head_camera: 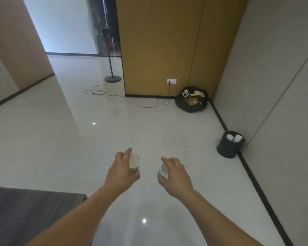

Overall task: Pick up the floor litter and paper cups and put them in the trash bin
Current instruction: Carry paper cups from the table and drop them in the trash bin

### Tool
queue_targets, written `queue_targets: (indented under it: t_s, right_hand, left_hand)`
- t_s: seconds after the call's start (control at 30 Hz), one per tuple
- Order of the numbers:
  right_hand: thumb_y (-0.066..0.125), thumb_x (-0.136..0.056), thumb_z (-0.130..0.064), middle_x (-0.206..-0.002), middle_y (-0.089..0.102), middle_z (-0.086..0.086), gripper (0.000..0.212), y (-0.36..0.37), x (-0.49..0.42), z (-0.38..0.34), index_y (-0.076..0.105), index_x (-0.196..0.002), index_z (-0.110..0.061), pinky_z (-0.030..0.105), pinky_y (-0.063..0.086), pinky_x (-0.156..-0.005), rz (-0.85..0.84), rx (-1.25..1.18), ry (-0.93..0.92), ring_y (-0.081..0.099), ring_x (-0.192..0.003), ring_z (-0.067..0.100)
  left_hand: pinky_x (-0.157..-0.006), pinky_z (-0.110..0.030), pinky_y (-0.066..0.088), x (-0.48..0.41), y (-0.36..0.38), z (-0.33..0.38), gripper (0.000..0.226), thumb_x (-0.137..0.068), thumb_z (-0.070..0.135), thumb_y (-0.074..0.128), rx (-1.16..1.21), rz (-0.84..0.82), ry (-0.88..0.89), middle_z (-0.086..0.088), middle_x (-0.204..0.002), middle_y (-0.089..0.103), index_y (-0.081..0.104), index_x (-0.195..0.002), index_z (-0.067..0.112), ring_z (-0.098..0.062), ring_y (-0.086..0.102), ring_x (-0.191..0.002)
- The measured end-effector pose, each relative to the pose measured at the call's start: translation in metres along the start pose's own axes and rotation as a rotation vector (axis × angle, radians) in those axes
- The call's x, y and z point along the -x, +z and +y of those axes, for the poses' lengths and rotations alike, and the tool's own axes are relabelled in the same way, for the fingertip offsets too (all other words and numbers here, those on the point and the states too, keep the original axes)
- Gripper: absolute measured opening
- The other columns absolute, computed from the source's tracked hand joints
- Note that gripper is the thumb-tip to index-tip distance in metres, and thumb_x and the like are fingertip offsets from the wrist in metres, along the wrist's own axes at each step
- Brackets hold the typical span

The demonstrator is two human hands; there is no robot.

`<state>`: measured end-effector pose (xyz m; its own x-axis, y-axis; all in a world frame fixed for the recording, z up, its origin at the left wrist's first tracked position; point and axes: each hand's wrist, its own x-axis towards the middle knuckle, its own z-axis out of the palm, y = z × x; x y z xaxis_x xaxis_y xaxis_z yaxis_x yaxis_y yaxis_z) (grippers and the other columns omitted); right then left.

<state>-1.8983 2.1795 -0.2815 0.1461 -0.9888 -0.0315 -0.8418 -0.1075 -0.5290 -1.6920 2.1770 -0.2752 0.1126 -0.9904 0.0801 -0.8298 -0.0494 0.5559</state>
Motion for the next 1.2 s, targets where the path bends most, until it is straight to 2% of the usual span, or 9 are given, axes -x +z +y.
queue_targets:
  t_s: [0.23,0.4,0.63,0.9,1.0,1.2]
  right_hand:
    - [0.055,-0.090,-0.037,-0.148,0.028,-0.005,0.064,-0.059,-0.070,0.061,0.029,-0.148,-0.035,0.030,0.041,-0.098,0.173,0.038,0.257,0.037,-0.128,0.021]
    - [0.057,-0.088,-0.035,-0.147,0.028,-0.006,0.067,-0.092,-0.095,0.123,0.028,-0.148,-0.036,0.030,0.041,-0.096,0.261,0.017,0.436,0.037,-0.126,0.019]
    - [0.057,-0.087,-0.034,-0.147,0.029,-0.006,0.068,-0.160,-0.152,0.238,0.029,-0.148,-0.035,0.031,0.042,-0.096,0.393,-0.002,0.558,0.037,-0.128,0.019]
    - [0.057,-0.086,-0.033,-0.146,0.032,-0.006,0.068,-0.258,-0.226,0.365,0.031,-0.148,-0.033,0.031,0.042,-0.098,0.411,0.028,0.577,0.038,-0.127,0.021]
    - [0.057,-0.086,-0.034,-0.144,0.033,-0.006,0.068,-0.276,-0.256,0.406,0.030,-0.149,-0.033,0.030,0.042,-0.096,0.398,0.032,0.581,0.039,-0.125,0.020]
    - [0.058,-0.086,-0.035,-0.144,0.033,-0.005,0.068,-0.299,-0.343,0.482,0.030,-0.148,-0.034,0.032,0.043,-0.097,0.343,0.037,0.606,0.040,-0.125,0.021]
  left_hand:
    - [-0.086,-0.034,0.049,-0.135,0.056,0.077,0.078,-0.076,0.039,0.068,0.042,-0.157,0.271,-0.002,-0.130,0.035,0.031,-0.143,0.025,-0.026,0.056,-0.105]
    - [-0.087,-0.032,0.050,-0.194,0.112,0.151,0.077,-0.077,0.039,0.069,0.063,-0.258,0.427,0.001,-0.132,0.034,0.032,-0.143,0.027,-0.025,0.056,-0.107]
    - [-0.088,-0.029,0.049,-0.269,0.208,0.274,0.076,-0.077,0.040,0.069,0.081,-0.342,0.600,0.004,-0.132,0.033,0.030,-0.142,0.029,-0.020,0.054,-0.106]
    - [-0.088,-0.032,0.050,-0.352,0.299,0.393,0.074,-0.078,0.039,0.068,0.074,-0.382,0.608,0.003,-0.134,0.034,0.032,-0.141,0.027,-0.020,0.054,-0.106]
    - [-0.088,-0.033,0.050,-0.378,0.331,0.420,0.074,-0.078,0.037,0.069,0.074,-0.410,0.613,0.003,-0.134,0.034,0.033,-0.142,0.026,-0.021,0.054,-0.107]
    - [-0.084,-0.026,0.049,-0.467,0.403,0.465,0.075,-0.078,0.036,0.070,0.105,-0.435,0.592,0.003,-0.133,0.035,0.032,-0.142,0.028,-0.019,0.054,-0.105]
